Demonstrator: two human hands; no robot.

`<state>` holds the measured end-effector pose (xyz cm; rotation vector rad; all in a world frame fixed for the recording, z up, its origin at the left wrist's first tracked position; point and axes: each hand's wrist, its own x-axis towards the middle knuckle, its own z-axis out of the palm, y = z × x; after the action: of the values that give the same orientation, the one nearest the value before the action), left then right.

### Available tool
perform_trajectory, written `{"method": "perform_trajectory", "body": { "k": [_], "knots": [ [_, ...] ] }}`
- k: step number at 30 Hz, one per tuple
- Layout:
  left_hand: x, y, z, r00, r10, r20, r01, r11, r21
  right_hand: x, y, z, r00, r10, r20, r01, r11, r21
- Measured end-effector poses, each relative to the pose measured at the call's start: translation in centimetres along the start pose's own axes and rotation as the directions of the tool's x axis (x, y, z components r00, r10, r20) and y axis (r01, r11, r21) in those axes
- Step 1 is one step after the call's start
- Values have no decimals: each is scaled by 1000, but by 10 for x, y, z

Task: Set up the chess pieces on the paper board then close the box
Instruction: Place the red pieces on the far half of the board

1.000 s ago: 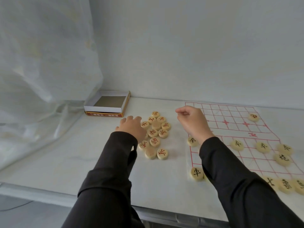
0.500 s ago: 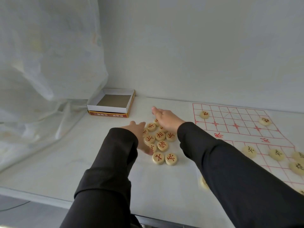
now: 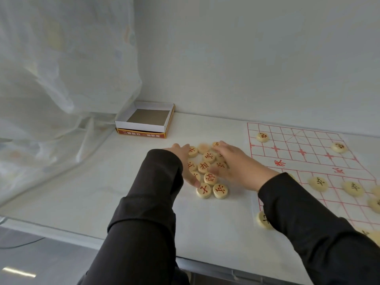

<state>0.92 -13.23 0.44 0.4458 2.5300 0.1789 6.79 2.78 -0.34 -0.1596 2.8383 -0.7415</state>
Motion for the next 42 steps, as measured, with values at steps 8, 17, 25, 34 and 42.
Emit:
{"method": "perform_trajectory", "body": {
  "k": [8, 17, 25, 34, 42],
  "knots": [
    [2, 3, 1, 1000, 9, 11, -9, 999, 43, -11, 7, 4, 993, 50, 111, -30, 983, -179],
    [-8, 16, -3, 989, 123, -81, -128, 990, -62, -8, 15, 1, 998, 63, -10, -63, 997, 38],
    [-17, 2, -14, 985, 105, -138, -121, 986, -113, -18, 7, -11, 1000, 6, 12, -5, 997, -74],
    [-15, -11, -13, 997, 31, -70, -36, 996, -75, -24, -9, 30, 995, -68, 70, 87, 940, -329],
    [-18, -8, -9, 997, 47, -57, -50, 997, -53, -17, -1, 23, 995, -86, -42, 67, 939, -339]
  ]
}}
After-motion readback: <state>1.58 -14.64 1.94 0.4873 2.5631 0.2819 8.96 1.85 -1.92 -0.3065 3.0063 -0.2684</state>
